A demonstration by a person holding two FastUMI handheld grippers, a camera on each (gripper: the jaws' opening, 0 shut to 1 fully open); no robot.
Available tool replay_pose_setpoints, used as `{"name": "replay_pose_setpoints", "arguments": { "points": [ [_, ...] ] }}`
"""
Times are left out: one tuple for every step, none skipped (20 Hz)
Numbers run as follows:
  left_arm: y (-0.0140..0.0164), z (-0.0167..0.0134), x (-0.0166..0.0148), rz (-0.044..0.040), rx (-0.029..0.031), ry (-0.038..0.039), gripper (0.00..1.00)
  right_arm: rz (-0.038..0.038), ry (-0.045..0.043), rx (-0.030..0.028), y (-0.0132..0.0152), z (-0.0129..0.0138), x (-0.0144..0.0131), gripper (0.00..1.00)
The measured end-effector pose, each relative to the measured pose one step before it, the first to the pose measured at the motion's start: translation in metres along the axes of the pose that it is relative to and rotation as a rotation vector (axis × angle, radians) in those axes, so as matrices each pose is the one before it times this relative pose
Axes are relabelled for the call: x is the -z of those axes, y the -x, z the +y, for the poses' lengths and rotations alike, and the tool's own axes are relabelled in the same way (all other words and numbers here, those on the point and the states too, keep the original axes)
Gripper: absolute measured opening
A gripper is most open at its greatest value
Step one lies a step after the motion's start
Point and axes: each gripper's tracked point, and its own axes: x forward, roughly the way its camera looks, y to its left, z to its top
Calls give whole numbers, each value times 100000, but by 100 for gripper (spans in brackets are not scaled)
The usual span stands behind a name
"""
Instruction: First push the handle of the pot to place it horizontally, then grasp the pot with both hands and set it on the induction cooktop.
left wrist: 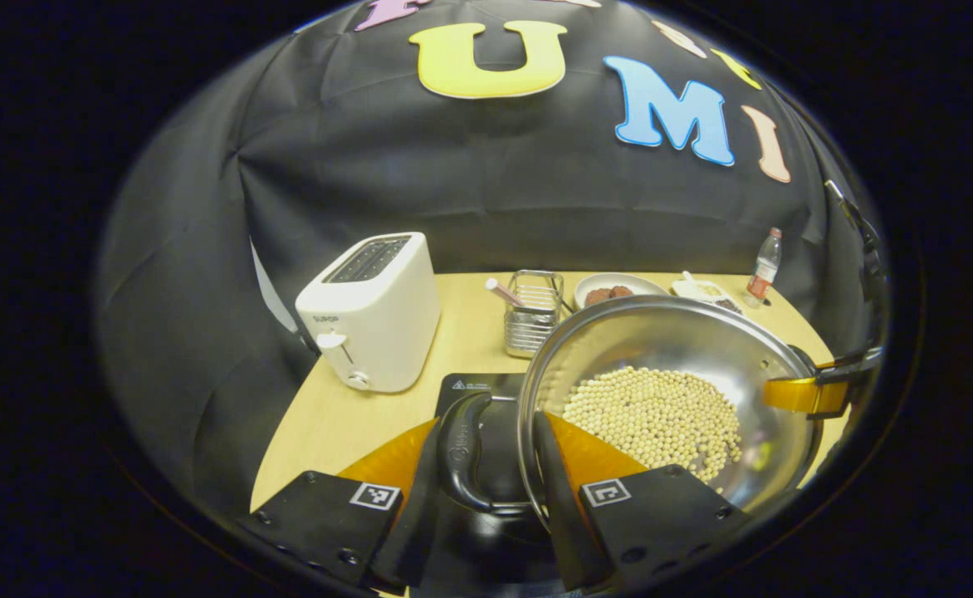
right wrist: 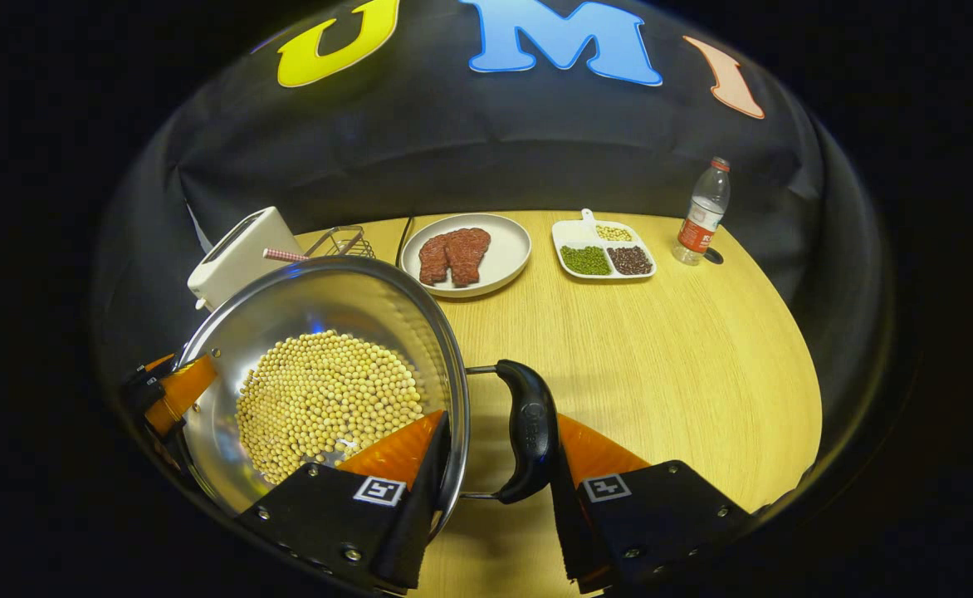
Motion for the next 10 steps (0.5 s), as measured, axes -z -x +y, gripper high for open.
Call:
{"name": "replay_pose_setpoints", "arguments": {
  "points": [
    [-72, -40, -85, -84, -42, -1, 65, 119, -28, -51, -79, 322, -8, 63],
    [17, 58, -8, 9, 87, 168, 62, 145, 43, 61, 2, 397, -107, 63],
    [-85, -18, -39, 55, 47, 86, 62, 0, 88, 158, -29, 367, -44, 63],
    [-55, 24, 61, -27, 85, -103, 62, 109, 257, 196, -115, 314, 44, 63],
    [-41, -18, -9, 186, 118, 175, 62, 111, 103, 266, 20, 245, -26, 63],
    [-68, 24, 11, 162, 147, 250, 65, 7, 95, 243, -151, 268, -51, 63],
    [-24, -38, 72, 392, 227, 316, 65, -100, 76, 322, 15, 453, 5, 63],
    [71, 42, 40, 333, 156, 98, 65, -38, 150, 283, -90, 341, 58, 63],
    [17, 22, -46, 294, 212, -50, 65, -91, 379, 197, -74, 272, -15, 63],
    [-45, 55, -72, 25, 135, -159, 62, 357, 225, 145, -185, 259, 143, 63]
  ]
}}
